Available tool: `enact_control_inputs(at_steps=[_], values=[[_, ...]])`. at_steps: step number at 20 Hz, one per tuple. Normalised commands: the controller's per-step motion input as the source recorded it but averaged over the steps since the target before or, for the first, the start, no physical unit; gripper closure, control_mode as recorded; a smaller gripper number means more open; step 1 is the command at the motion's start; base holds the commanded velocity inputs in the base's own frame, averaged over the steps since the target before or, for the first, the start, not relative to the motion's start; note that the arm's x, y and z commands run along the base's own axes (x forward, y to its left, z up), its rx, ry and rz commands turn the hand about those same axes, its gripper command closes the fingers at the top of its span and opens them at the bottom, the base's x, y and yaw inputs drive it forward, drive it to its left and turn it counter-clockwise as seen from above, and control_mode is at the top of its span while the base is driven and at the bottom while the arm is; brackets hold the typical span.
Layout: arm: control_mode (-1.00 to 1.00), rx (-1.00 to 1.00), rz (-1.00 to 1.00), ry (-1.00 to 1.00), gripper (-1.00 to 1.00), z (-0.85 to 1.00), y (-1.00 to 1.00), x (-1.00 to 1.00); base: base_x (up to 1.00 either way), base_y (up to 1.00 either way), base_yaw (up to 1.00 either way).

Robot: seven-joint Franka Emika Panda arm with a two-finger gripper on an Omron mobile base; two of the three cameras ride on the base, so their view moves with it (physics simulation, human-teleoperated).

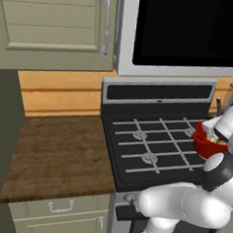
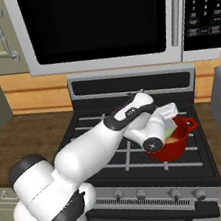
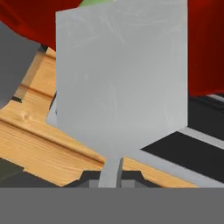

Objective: Put the corn and potato in the pot. Retrieve the spatula and lightly stir the vegetables in the pot.

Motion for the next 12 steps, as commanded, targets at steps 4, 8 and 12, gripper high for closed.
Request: enact_control_inputs(at_steps=[4,8,12], values=[[-1.0,-0.15,0.07,0.07,1.0,0.0,0.11,0.12,0.0,0.0,0.0],[-1.0,-0.11,0.1,0.0,1.0,0.0,0.07,0.06,0.0,0.0,0.0],[-1.0,-0.18,0.1,0.0,1.0,-0.14,0.2,0.18,0.0,0.0,0.0]])
